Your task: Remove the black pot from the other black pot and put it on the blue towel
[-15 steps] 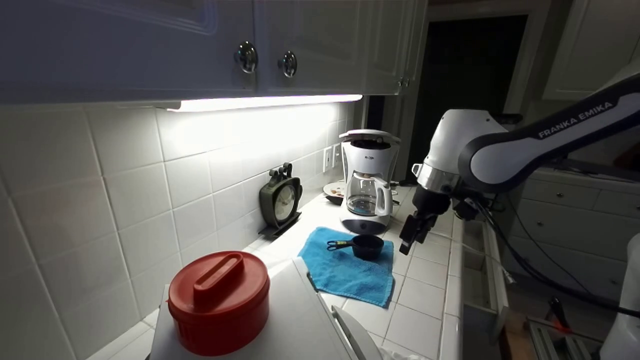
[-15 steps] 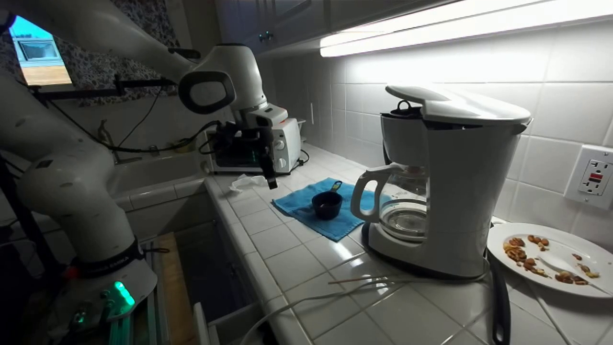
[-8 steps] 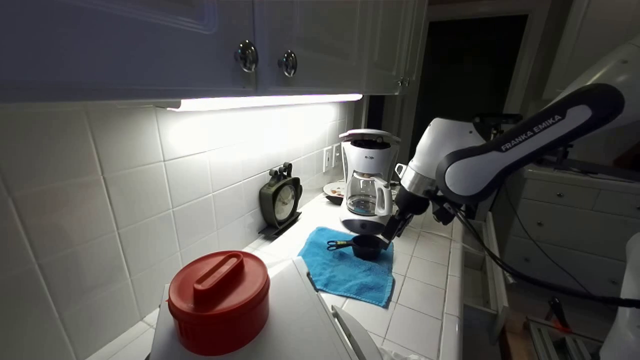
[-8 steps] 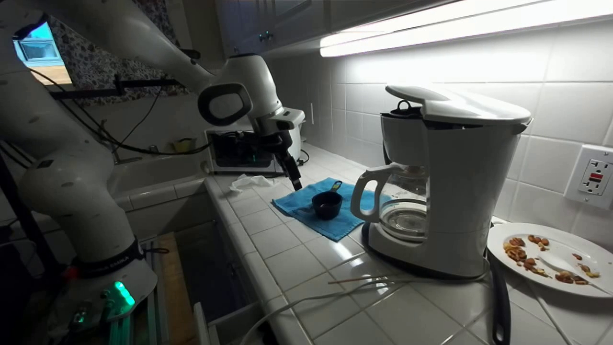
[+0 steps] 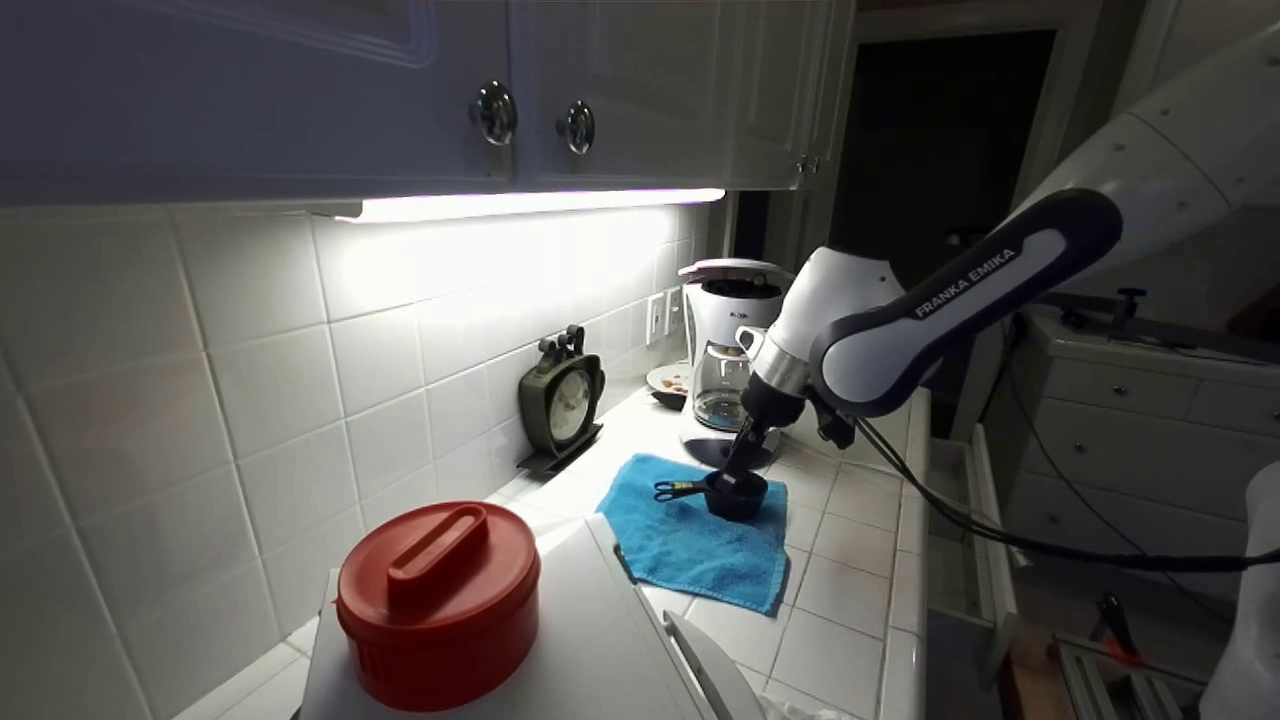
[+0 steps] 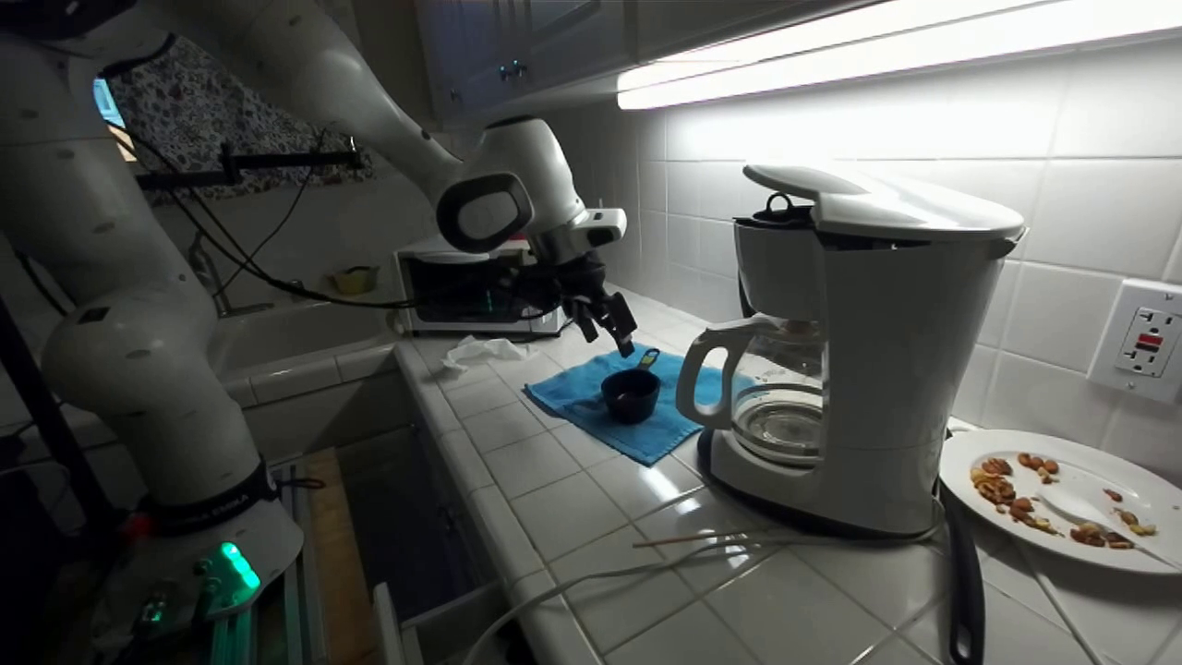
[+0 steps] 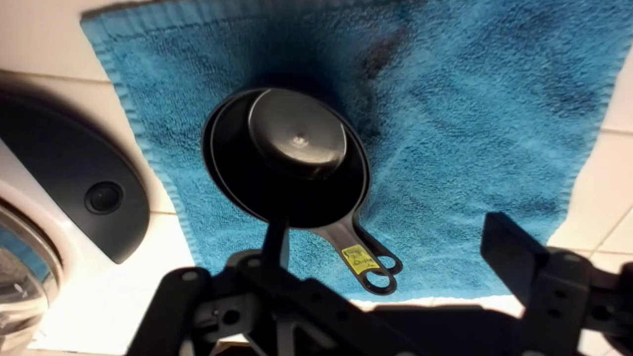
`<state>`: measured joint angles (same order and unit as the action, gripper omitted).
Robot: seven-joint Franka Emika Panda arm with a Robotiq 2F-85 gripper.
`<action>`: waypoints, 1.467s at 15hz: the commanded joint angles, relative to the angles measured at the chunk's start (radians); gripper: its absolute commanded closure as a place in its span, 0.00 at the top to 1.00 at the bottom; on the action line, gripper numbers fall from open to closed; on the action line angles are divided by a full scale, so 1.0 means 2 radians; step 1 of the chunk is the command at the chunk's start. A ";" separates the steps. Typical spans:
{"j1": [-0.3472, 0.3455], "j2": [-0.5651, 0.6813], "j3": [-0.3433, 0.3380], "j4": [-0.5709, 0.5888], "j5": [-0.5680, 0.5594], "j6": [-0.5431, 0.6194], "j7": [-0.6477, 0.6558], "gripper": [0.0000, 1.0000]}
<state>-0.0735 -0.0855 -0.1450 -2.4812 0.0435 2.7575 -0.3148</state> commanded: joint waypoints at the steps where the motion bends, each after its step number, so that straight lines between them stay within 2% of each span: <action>1: 0.005 0.050 -0.002 0.040 0.034 0.025 -0.081 1.00; 6: -0.001 0.097 0.009 0.079 0.094 0.036 -0.179 1.00; 10: -0.007 0.127 0.020 0.110 0.128 0.033 -0.226 0.98; 13: -0.011 0.144 0.027 0.129 0.144 0.030 -0.247 0.75; 15: -0.013 0.153 0.031 0.136 0.150 0.030 -0.257 0.66; 18: -0.017 0.164 0.037 0.144 0.158 0.029 -0.267 0.59; 19: -0.018 0.165 0.039 0.145 0.159 0.030 -0.268 0.43; 20: -0.019 0.166 0.040 0.146 0.157 0.030 -0.267 0.41; 22: -0.020 0.166 0.042 0.146 0.155 0.031 -0.267 0.24</action>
<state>-0.0951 0.2317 -0.0819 -2.2121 0.3157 2.8188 -0.8060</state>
